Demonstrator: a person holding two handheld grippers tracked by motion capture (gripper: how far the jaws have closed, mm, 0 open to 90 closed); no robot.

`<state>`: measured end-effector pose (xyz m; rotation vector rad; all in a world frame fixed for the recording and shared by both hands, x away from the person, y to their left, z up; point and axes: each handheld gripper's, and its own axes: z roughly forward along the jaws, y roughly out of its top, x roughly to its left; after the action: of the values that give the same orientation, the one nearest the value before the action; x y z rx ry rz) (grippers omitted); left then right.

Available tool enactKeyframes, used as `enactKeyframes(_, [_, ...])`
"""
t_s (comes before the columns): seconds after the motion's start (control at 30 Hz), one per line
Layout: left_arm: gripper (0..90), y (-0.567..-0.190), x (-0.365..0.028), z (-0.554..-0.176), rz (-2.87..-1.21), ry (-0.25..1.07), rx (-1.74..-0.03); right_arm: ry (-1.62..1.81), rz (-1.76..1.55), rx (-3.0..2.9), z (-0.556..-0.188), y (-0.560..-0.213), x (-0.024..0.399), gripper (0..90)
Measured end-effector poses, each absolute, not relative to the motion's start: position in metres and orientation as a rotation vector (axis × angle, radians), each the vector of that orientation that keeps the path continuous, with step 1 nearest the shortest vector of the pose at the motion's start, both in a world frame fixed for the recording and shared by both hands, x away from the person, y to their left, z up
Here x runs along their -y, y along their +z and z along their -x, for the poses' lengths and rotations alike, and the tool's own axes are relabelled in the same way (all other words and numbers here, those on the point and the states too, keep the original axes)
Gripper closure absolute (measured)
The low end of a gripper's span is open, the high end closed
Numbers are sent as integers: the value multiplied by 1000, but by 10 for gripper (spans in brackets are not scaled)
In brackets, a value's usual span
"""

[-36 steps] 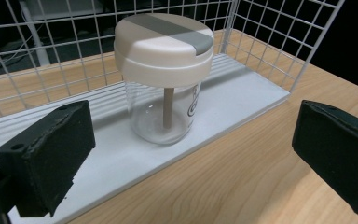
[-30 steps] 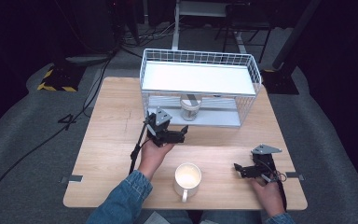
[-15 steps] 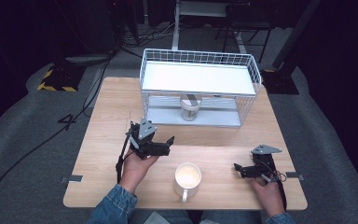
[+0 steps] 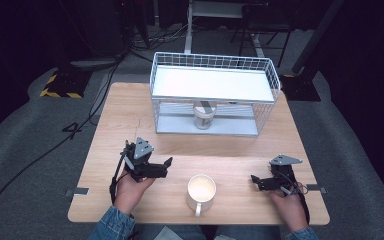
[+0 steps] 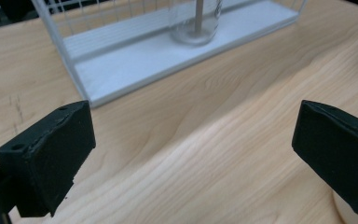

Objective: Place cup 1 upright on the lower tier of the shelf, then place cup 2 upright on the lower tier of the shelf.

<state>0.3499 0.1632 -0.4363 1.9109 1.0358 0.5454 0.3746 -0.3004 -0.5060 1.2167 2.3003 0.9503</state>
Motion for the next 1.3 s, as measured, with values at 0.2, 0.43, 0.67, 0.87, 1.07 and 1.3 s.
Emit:
enactKeyframes(0.2, [0, -450, -178, -344, -1950, 561, -1092, 950, -1216, -2302, -375, -506, 301, 4])
enactKeyframes(0.43, [1, -470, -195, -343, -1942, 519, -1182, 954, -1210, -2307, -375, -506, 303, 4])
enactKeyframes(0.67, [2, -478, -198, -344, -1998, 557, -1199, 952, -1219, -2300, -375, -506, 302, 4])
enactKeyframes(0.87, [2, -490, -200, -347, -2041, 520, -1226, 950, -1218, -2300, -375, -506, 303, 4])
enactKeyframes(1.07, [2, -493, -198, -349, -2102, 536, -1225, 950, -1216, -2304, -374, -506, 303, 4])
enactKeyframes(1.3, [1, -499, -197, -352, -2163, 502, -1251, 952, -1214, -2303, -374, -506, 303, 4])
